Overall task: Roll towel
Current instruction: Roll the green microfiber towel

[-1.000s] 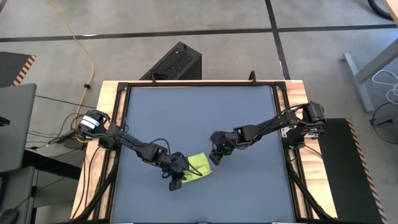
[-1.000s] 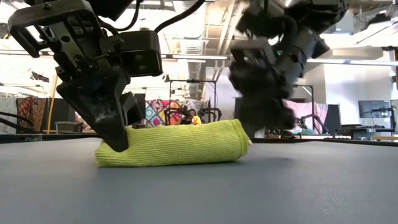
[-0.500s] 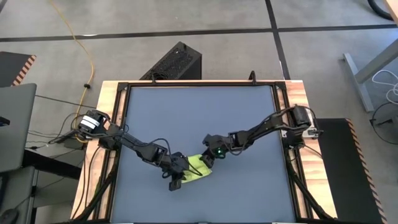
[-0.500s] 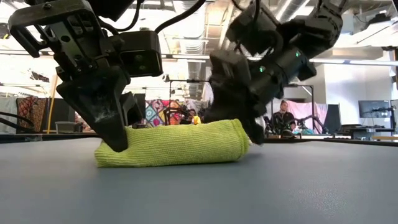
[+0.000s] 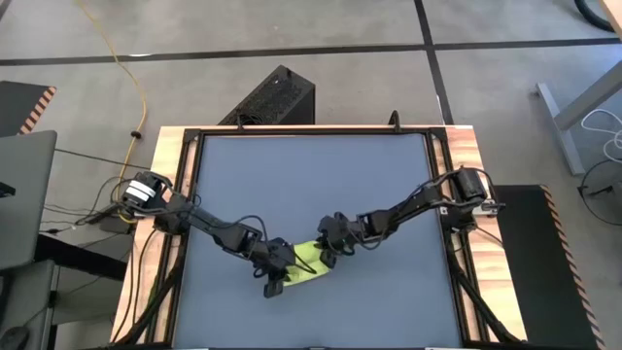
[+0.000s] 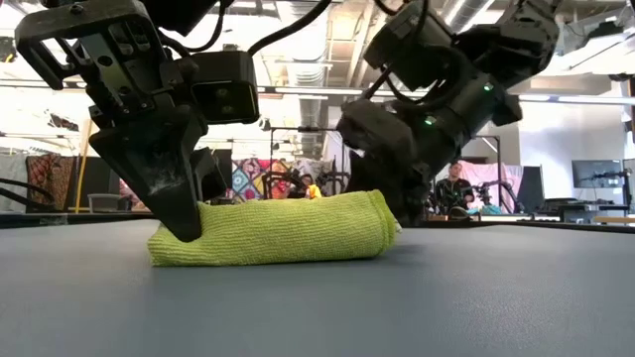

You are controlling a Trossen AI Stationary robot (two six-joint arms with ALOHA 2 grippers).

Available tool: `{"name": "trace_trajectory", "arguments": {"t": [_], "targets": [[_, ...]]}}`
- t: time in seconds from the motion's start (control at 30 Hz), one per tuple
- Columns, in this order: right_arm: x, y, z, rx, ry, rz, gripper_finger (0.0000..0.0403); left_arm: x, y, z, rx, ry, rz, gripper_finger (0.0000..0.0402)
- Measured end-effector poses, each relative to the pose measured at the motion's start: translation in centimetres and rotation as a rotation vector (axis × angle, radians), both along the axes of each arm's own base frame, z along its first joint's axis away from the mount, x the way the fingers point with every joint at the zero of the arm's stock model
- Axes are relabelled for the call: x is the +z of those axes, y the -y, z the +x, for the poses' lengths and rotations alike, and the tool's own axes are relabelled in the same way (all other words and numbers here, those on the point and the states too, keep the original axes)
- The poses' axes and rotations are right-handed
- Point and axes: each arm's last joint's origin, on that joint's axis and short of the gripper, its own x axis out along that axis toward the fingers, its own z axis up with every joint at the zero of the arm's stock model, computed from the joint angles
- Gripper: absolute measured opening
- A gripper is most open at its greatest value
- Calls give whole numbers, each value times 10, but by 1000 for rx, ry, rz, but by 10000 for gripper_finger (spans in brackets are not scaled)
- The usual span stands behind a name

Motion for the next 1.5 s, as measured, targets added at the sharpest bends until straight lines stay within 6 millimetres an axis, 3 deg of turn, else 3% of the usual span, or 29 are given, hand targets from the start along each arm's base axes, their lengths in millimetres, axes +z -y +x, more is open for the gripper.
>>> {"name": "trace_trajectory", "arguments": {"t": [0.23,0.47,0.6,0.8,0.97,1.1,1.23,1.5], "targets": [[-4,-22,-10,-11,-42,-244,64,3,-4,1,3,-8,-36,0],[-3,-19,-9,-81,-22,-213,22,4,-14,4,16,-11,-51,0],[1,-10,-4,-84,15,-147,58,3,-23,7,21,-6,-48,0],[19,10,-6,-94,-9,-5,162,-2,-31,9,2,-45,-115,0],[43,12,-14,-91,11,-64,221,-6,-40,8,49,-118,-157,0],[62,-3,-20,3,69,-119,228,-6,-48,9,72,-133,-189,0],[68,-22,-26,122,85,-181,218,-6,-54,10,96,-150,-215,0],[43,-50,-24,396,54,-355,209,-7,-63,10,128,-190,-276,0]]}}
